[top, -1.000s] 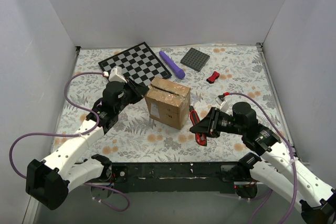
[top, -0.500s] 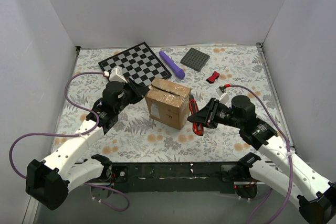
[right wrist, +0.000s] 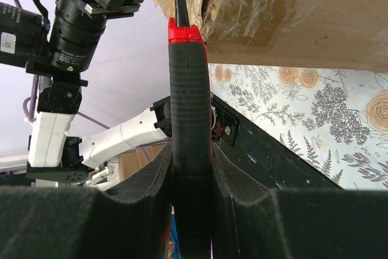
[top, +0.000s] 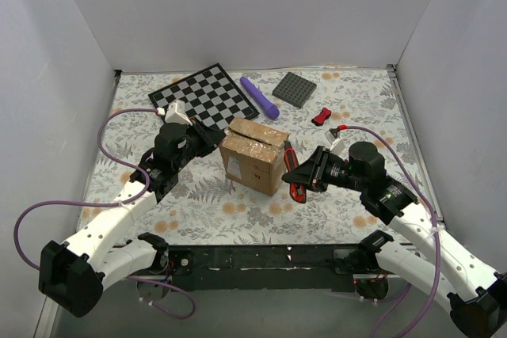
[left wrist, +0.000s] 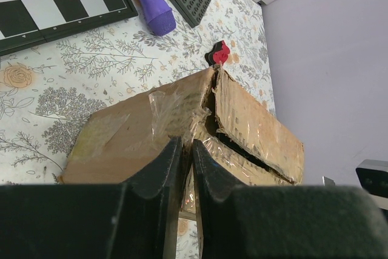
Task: Unpack the express box
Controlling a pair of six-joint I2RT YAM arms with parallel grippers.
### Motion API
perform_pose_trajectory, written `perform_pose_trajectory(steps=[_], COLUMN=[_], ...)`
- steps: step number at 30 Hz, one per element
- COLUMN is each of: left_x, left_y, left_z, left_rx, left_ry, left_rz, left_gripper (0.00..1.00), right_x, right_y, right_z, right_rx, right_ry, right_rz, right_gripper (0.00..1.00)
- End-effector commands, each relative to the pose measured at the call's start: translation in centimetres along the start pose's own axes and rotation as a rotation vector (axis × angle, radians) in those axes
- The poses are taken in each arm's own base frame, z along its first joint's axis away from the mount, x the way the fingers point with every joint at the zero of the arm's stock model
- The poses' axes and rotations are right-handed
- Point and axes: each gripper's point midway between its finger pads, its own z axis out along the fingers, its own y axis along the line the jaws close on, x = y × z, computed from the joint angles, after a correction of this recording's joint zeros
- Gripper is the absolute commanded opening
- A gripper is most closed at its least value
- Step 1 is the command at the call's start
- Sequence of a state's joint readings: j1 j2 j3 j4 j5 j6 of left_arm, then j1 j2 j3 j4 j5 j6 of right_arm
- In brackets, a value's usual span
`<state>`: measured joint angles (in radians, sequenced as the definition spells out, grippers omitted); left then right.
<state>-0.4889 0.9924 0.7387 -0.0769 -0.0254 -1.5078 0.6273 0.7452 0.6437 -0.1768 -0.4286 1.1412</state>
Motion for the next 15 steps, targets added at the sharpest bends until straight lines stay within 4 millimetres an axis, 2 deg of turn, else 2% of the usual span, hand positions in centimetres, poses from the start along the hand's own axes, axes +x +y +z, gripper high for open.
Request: perform_pose_trajectory(steps=[1, 10, 11, 15], left_x=[-0.4, -0.1, -0.2, -0.2], left_y=[0.1, 0.3, 0.2, -0.1], left_z=[-0.4, -0.4, -0.4, -0.4], left_rx=[0.000, -0.001, 0.003, 0.010], left_ry=[-0.027, -0.019, -0.021, -0.015], left_rz=[0.014, 0.014, 0.013, 0.016], left_gripper=[0.00, 0.00, 0.10, 0.32], right_x=[-0.3, 0.7, 0.8, 0.5], right_y=[1.5, -0.7, -0.6, -0.2], right_z=[-0.7, -0.5, -0.5, -0.4], right_rx=[-0.064, -0.046, -0.049, -0.056], right_ry=[-0.023, -0.005, -0.003, -0.005], right_rz=[-0.028, 0.017, 0.016, 0.007], right_gripper=[0.01, 0.01, 0.01, 0.01])
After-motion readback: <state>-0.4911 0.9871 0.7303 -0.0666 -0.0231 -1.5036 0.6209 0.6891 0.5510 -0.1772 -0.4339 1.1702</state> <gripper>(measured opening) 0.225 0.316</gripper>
